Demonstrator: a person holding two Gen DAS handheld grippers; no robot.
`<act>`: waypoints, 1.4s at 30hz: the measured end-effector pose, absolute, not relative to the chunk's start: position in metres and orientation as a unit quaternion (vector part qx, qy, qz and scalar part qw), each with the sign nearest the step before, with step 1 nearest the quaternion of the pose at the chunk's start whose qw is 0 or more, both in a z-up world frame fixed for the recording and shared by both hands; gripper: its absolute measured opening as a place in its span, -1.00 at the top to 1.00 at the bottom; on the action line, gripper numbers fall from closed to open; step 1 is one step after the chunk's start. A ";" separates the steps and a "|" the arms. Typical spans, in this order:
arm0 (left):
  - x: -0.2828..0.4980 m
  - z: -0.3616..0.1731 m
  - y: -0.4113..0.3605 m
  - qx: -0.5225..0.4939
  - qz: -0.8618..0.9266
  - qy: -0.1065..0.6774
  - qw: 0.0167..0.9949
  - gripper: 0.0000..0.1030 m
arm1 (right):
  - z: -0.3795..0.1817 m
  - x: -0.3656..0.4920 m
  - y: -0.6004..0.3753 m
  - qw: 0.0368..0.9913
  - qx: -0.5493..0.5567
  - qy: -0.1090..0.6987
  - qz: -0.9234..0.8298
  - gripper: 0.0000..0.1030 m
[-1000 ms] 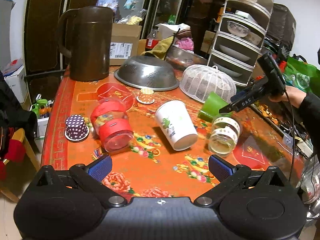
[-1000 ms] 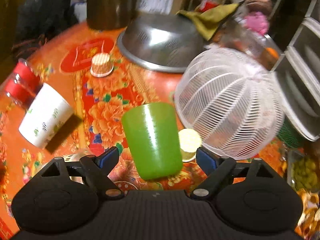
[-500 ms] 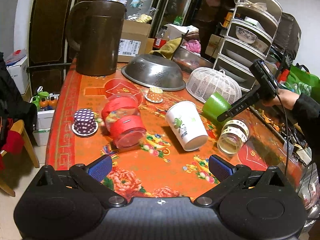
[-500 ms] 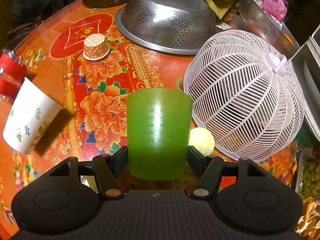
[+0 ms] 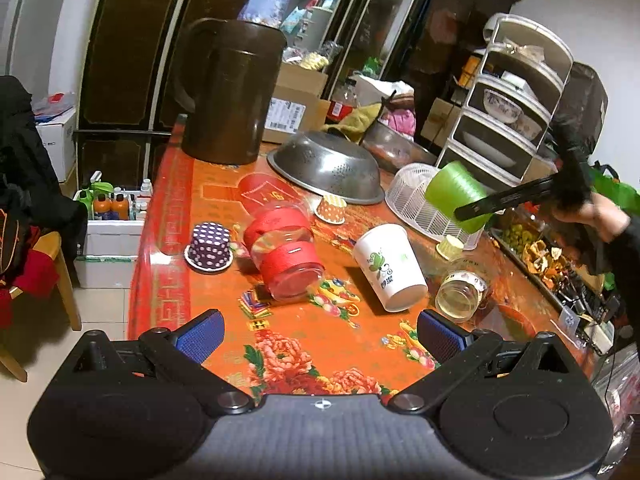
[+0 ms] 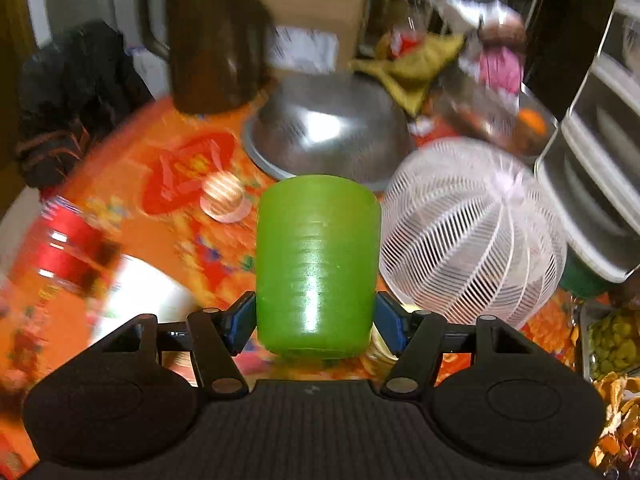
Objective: Flip cup upright
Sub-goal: 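Lift the green cup with the right gripper and rotate it upright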
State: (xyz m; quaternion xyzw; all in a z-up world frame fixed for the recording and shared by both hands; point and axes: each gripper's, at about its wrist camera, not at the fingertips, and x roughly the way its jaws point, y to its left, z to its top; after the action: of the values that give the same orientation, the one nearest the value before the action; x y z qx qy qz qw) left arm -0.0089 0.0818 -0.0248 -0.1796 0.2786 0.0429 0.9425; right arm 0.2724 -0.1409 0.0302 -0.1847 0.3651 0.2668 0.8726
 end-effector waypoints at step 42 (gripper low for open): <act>0.032 -0.084 0.014 -0.346 -0.101 0.452 0.816 -0.88 | -0.073 0.036 -0.125 0.861 0.050 0.433 0.261 -0.26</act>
State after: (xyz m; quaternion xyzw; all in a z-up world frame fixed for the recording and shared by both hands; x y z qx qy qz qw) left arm 0.0321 0.0139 -0.0841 -0.3464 0.4516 -0.1009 0.8160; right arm 0.0360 -0.1253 -0.0730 0.0501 0.4330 0.2609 0.8613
